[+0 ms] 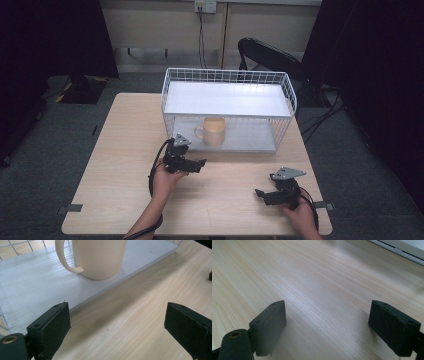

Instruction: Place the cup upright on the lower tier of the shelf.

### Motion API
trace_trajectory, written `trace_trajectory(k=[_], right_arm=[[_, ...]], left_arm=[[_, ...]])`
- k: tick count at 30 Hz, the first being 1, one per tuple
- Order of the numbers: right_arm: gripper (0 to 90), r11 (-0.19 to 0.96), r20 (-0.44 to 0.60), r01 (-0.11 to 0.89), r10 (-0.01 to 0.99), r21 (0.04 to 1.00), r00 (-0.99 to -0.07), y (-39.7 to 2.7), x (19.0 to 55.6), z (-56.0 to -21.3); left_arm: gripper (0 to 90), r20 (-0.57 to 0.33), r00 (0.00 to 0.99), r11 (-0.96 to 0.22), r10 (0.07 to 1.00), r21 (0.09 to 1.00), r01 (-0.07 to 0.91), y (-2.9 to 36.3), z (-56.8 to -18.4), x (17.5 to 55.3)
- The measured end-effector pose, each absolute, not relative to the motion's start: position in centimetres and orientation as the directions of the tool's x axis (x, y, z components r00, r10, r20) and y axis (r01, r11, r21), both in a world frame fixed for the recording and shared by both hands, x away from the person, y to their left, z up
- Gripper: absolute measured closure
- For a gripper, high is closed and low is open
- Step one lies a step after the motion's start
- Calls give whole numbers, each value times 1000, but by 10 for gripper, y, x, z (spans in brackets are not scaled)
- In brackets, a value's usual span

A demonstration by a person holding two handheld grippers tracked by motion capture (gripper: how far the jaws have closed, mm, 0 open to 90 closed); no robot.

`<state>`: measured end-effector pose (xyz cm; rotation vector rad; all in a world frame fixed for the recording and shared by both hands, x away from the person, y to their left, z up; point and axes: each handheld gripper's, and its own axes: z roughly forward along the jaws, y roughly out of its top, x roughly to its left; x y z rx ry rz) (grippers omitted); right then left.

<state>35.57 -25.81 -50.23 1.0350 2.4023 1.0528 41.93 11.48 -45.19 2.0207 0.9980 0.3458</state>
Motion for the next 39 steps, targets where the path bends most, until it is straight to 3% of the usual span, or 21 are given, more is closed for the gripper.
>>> trace_trajectory(k=[39], right_arm=[[139,466,-3,491,728,736,-686,-258,355,-502]], left_arm=[[75,-147,640,-321,754,768,554,174,-467,391]])
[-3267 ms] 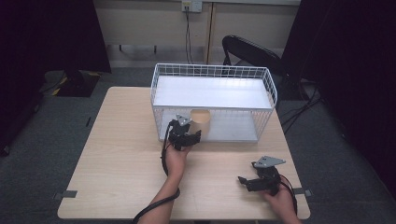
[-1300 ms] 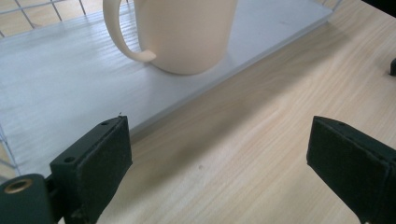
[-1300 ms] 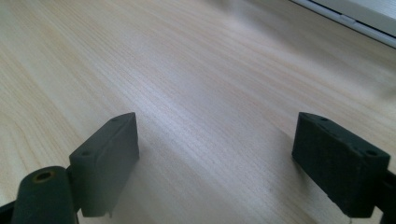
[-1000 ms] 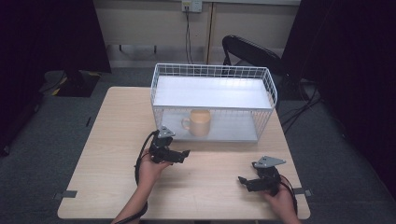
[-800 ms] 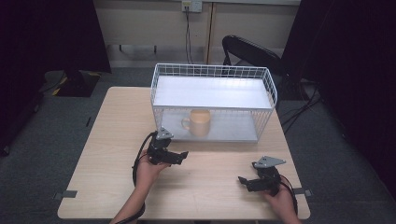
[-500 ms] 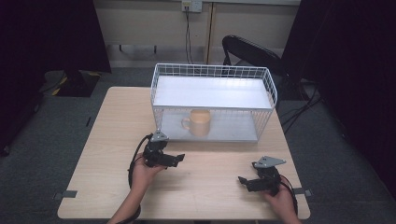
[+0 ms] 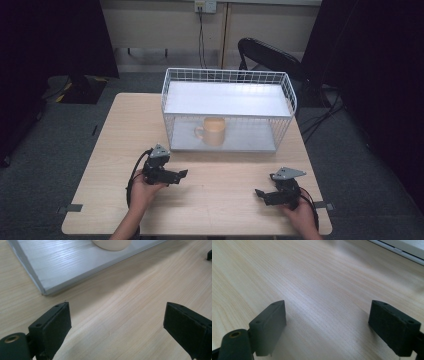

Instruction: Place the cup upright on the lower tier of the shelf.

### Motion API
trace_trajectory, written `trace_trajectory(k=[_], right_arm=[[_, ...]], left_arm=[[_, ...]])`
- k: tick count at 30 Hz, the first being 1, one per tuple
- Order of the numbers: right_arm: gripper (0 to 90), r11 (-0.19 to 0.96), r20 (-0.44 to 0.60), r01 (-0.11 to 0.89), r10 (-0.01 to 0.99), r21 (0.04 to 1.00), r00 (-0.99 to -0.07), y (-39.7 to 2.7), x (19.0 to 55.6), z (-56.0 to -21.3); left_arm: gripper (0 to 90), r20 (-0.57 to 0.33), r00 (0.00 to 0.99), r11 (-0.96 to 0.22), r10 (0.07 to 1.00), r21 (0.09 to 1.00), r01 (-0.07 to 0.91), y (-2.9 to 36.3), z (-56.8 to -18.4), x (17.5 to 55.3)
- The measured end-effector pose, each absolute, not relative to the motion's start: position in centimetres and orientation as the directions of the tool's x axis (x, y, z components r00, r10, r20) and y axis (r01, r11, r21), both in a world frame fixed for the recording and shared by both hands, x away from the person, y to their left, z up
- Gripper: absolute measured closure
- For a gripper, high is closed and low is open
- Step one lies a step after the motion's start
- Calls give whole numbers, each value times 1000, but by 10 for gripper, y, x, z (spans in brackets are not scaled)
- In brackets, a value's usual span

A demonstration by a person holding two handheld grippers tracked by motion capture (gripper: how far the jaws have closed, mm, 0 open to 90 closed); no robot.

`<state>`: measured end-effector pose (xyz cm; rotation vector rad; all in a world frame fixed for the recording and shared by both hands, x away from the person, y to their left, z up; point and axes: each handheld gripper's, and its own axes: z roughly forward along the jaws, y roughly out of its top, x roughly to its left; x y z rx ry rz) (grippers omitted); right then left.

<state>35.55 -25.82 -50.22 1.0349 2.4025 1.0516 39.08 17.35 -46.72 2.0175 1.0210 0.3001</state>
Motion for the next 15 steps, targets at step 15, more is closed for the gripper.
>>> trace_trajectory(k=[15], right_arm=[[139,466,-3,491,728,736,-686,-258,355,-502]], left_arm=[[75,-149,627,-308,764,771,558,202,-471,383]])
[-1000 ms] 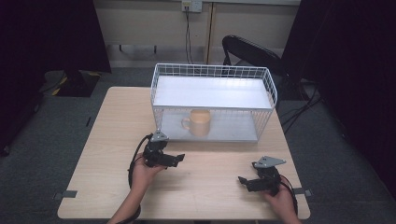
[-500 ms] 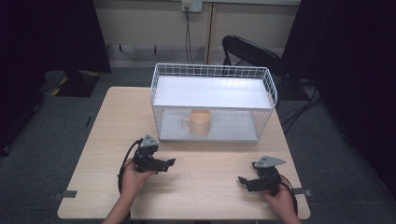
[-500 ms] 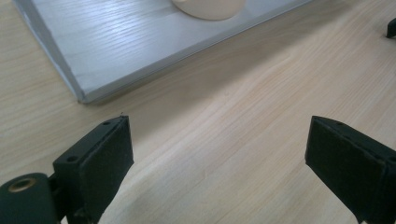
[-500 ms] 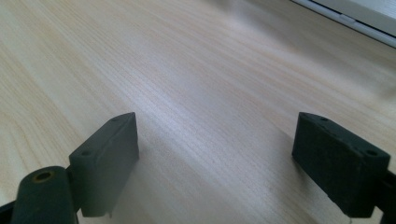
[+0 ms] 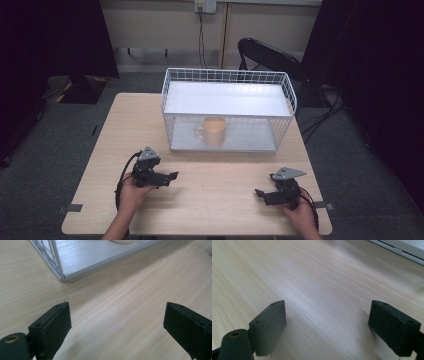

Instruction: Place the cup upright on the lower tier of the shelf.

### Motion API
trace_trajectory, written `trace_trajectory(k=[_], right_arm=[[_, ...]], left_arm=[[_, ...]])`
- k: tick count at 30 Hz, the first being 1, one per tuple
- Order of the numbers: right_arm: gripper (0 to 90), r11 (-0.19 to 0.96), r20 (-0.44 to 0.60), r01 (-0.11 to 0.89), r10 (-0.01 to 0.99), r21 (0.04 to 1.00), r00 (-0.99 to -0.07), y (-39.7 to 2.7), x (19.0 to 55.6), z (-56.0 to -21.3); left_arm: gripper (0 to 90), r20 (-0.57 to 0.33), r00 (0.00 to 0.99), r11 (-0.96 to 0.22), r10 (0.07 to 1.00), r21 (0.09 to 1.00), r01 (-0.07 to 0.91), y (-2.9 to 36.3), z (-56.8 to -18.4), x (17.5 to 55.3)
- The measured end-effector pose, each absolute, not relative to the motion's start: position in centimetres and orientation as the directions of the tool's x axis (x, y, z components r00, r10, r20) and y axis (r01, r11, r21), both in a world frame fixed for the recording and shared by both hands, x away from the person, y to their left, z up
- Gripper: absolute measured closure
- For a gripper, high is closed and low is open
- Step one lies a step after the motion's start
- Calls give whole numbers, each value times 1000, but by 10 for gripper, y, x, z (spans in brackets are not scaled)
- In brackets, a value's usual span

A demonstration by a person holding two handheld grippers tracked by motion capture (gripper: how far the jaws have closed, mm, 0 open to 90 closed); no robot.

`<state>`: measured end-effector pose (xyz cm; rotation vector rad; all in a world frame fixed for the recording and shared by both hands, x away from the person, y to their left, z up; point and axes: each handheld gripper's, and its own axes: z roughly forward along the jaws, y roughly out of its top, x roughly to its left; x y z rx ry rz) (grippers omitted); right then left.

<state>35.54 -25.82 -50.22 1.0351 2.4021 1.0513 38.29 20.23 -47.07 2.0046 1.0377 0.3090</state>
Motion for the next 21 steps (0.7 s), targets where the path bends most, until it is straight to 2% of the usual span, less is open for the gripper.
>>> trace_trajectory(k=[21], right_arm=[[139,466,-3,491,728,736,-686,-258,355,-502]], left_arm=[[80,-135,596,-306,792,756,579,237,-481,376]])
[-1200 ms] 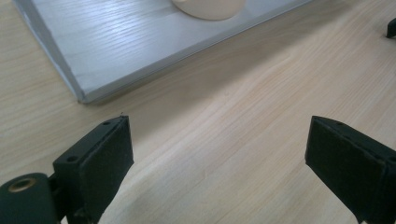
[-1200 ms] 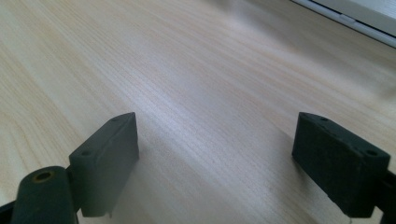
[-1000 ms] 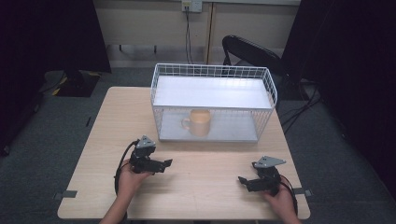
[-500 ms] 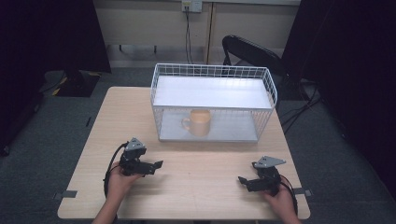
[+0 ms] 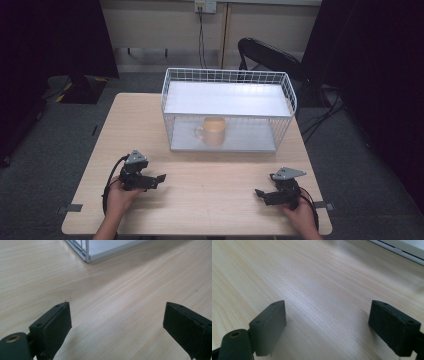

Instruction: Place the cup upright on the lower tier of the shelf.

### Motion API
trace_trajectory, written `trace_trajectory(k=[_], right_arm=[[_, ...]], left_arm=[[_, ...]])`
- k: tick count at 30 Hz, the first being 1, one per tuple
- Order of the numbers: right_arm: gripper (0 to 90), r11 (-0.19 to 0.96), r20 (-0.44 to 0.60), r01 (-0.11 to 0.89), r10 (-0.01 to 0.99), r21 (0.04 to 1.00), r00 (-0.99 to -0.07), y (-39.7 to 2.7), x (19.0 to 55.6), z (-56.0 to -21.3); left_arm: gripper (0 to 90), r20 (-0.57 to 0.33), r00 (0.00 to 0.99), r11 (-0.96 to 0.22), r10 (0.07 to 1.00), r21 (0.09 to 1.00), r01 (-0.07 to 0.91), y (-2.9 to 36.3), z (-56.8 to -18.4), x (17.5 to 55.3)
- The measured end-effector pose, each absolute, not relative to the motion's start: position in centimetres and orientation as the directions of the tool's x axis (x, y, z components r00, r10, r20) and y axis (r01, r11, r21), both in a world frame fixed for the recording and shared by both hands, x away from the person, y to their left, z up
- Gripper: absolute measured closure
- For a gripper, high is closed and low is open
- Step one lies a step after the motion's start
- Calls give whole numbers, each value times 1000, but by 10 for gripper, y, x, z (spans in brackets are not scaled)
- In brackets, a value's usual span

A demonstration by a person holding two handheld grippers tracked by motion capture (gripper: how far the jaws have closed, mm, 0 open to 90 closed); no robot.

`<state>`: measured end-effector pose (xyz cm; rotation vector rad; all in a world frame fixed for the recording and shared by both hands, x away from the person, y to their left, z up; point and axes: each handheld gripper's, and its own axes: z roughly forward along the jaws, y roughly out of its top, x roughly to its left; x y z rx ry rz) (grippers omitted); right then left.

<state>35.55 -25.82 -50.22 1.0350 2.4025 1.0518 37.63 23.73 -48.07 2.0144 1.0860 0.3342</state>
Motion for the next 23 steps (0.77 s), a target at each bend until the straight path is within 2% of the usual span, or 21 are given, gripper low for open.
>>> trace_trajectory(k=[23], right_arm=[[139,466,-2,492,728,735,-686,-258,356,-502]], left_arm=[[85,-120,622,-354,774,732,582,242,-498,372]])
